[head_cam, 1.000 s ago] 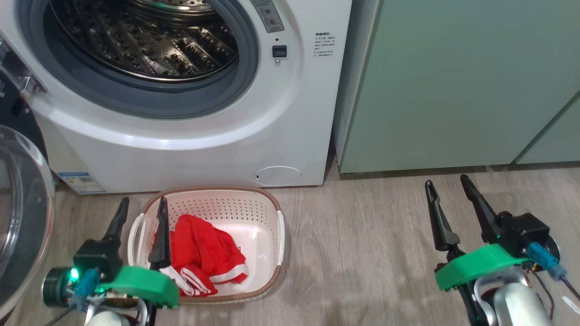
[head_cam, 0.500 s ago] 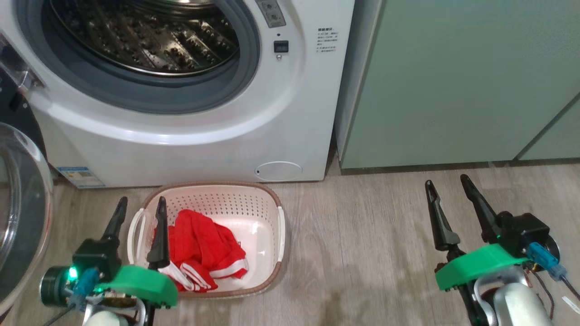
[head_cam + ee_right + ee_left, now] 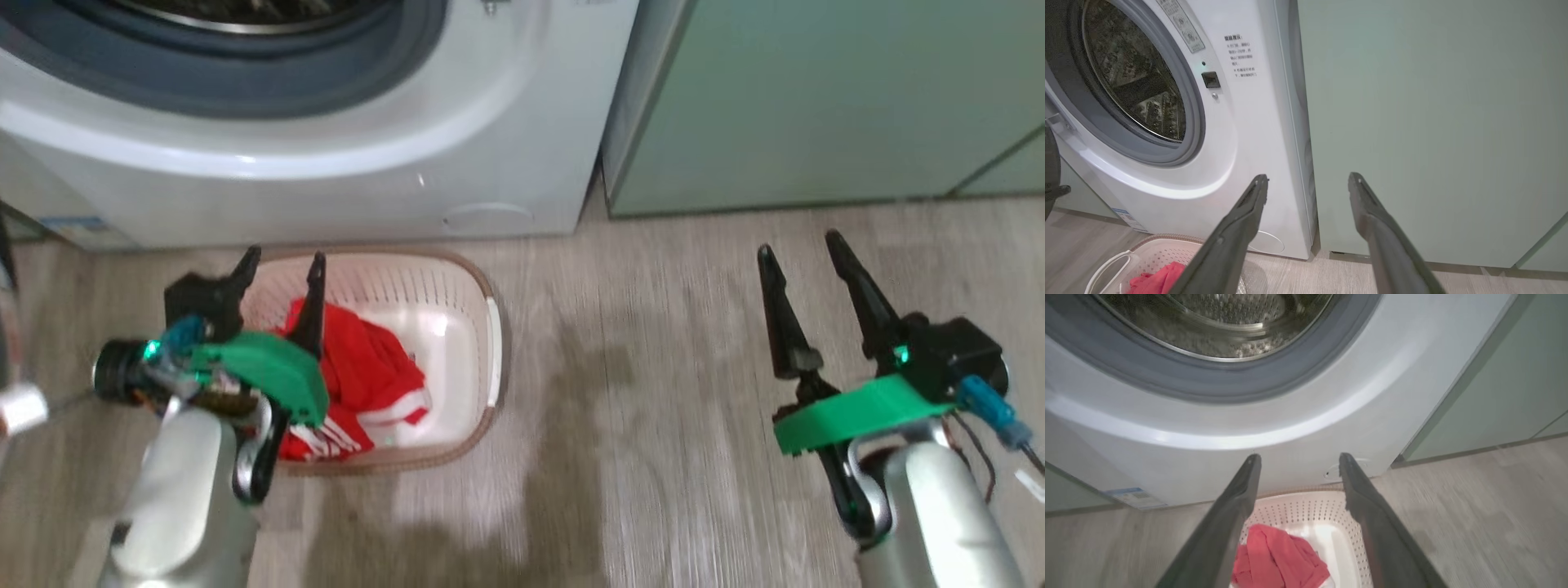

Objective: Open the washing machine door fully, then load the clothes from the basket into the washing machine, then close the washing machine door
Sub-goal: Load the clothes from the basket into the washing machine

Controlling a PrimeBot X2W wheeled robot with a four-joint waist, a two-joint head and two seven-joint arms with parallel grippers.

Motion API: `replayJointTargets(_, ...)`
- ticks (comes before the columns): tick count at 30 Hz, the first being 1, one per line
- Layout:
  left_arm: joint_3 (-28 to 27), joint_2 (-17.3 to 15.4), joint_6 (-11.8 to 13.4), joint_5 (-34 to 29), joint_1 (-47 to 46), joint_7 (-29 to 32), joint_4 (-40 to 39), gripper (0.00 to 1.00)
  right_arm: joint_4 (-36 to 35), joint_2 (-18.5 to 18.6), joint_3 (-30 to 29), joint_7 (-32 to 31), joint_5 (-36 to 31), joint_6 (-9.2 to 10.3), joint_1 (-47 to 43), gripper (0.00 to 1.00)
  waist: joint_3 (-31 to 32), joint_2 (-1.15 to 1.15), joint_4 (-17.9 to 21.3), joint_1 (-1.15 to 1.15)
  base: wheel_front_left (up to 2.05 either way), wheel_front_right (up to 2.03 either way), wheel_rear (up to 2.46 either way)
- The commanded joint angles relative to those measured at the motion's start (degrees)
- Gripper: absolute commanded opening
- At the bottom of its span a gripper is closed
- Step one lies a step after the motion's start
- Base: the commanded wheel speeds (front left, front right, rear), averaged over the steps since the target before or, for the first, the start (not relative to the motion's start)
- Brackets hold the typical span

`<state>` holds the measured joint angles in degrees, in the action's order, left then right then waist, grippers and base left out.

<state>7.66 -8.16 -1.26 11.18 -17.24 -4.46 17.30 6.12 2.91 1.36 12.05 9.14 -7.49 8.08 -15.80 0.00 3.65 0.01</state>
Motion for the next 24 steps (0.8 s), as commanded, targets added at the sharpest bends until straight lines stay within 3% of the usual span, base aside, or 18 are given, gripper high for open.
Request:
replayJointTargets(1,-1.4,-1.4,-0.3,0.3,-3.8,0.6,1.3,1.0,-2.1,0.0,1.7,0.7,0.1,0.0,2.3,1.0,-5.2,0.0,1.2,-0.01,0.0,0.0,0.0)
replayJointTargets(4,-1.4,-1.2,-1.3,1.3,-10.3,1.5,11.3,1.0,-2.2,0.0,2.6,1.3,0.2,0.0,5.0,1.0,-10.4,0.0,2.5,-0.01,0.0,0.0,0.0)
replayJointTargets(14,0.1,-3.6,-2.1,0.0,-23.7,1.9,32.4,1.0,-2.4,0.0,4.7,2.4,0.7,0.0,11.4,1.0,-22.8,0.0,4.8,-0.01,0.0,0.0,0.0)
replayJointTargets(24,1.2,-7.4,-3.0,-0.9,-31.1,0.6,44.5,1.0,-2.6,0.0,6.4,2.9,1.3,0.0,15.5,1.0,-31.9,0.0,7.0,-0.01,0.0,0.0,0.0)
